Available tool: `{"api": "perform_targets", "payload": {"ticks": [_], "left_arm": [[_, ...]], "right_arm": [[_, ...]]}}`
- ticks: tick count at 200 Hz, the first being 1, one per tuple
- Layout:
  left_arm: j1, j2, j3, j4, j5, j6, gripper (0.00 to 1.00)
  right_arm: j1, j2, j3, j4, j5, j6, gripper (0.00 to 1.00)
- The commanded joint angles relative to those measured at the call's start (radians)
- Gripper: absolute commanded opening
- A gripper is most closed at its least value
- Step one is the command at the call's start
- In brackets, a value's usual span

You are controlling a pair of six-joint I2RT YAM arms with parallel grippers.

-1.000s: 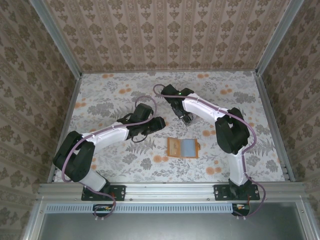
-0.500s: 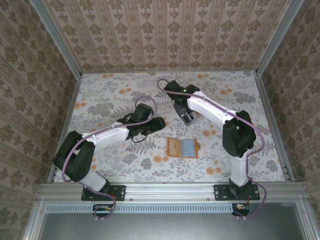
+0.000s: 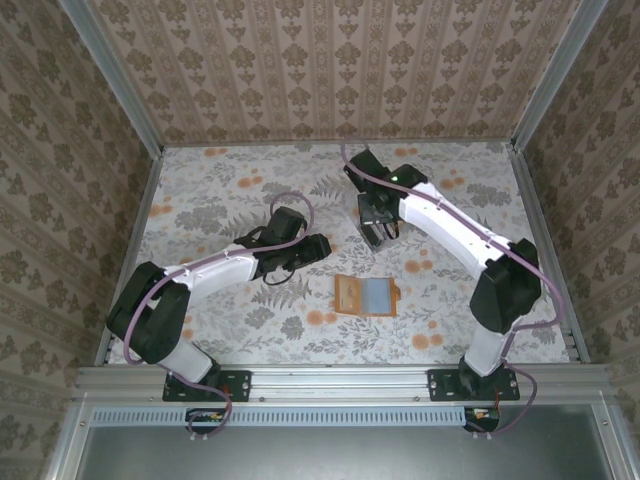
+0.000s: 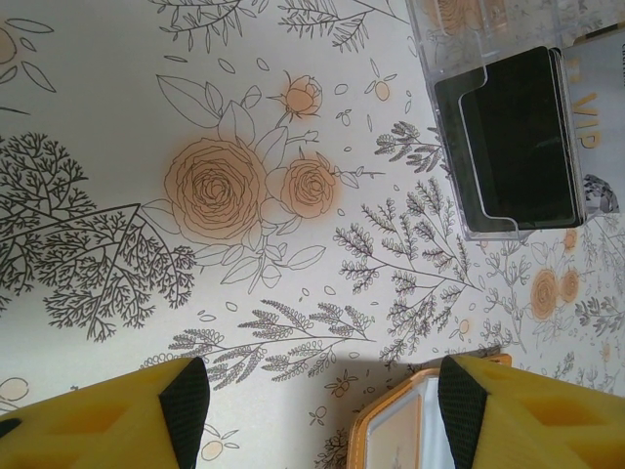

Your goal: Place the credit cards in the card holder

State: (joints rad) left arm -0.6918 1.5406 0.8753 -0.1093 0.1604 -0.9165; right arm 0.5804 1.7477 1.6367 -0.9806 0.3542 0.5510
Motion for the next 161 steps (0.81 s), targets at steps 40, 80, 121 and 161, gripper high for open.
{"api": "perform_targets", "payload": {"ticks": [40, 80, 121, 161], "left_arm": [[0.022, -0.043, 0.053, -0.005, 0.034, -0.015, 0.66], [0.072, -0.071, 0.049, 0.136, 0.182, -0.037, 0.66], [0.094, -0.069, 0.073, 0.249, 0.337, -0.046, 0.67], [0.092, -0.038, 0.096, 0.328, 0.440, -0.066, 0.67]], "right_arm": [[-0.010, -0.182, -0.219, 0.203, -0.240, 0.239, 0.00], [-0.102, -0.310, -0.423, 0.469, -0.571, 0.206, 0.00], [-0.234, -0.394, -0.583, 0.692, -0.915, 0.208, 0.00], [-0.291, -0.408, -0.612, 0.758, -1.098, 0.198, 0.00]]}}
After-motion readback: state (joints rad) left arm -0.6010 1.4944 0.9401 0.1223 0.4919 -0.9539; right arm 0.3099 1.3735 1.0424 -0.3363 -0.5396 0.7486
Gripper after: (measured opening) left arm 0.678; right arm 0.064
